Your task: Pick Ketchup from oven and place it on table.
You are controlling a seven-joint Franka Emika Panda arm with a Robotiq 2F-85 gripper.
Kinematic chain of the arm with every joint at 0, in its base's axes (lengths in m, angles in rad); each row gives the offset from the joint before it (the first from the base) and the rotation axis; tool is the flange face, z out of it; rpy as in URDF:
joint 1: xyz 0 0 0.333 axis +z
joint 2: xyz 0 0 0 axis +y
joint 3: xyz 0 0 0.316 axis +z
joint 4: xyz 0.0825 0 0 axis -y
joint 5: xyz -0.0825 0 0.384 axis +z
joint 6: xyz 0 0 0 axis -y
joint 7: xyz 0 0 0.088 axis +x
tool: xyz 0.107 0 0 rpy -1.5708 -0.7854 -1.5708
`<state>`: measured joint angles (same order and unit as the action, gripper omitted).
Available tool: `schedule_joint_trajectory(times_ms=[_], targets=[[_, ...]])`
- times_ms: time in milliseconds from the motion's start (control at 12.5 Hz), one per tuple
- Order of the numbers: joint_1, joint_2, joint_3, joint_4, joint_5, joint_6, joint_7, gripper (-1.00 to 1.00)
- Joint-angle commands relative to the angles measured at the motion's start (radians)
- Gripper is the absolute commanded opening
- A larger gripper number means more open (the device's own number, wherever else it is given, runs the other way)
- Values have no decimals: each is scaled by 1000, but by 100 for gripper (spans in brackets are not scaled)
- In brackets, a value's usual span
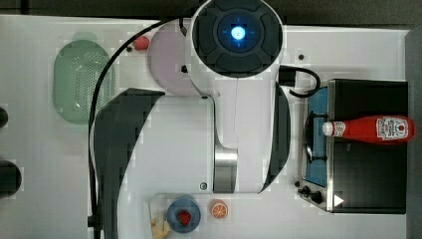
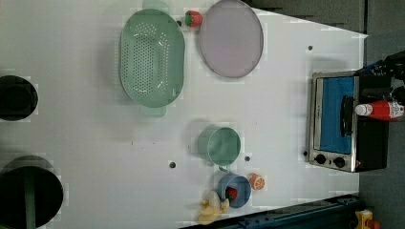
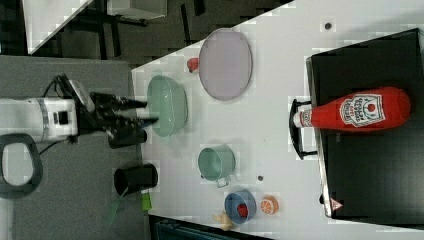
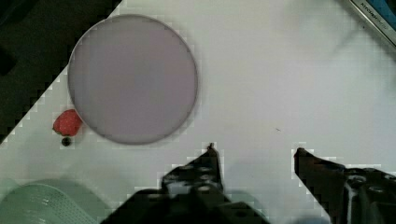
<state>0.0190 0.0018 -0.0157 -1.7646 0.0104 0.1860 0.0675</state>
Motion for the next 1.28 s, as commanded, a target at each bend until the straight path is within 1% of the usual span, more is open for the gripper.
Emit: schedule_joint_trajectory(times_ms=[80,240,400,640,880,1280], targets=[[-5,-394,-45,-182,-9,-230,74,58],[-7,-393,-48,-182,-11,-224,74,99],[-15,-387,-70,-182,-19,-197,74,100],[-43,-351,-148,-181,-20,-139,73,100],[-64,-283,-266,-179,-20,-46,71,100],[-72,-127,-468,-171,-19,137,55,100]])
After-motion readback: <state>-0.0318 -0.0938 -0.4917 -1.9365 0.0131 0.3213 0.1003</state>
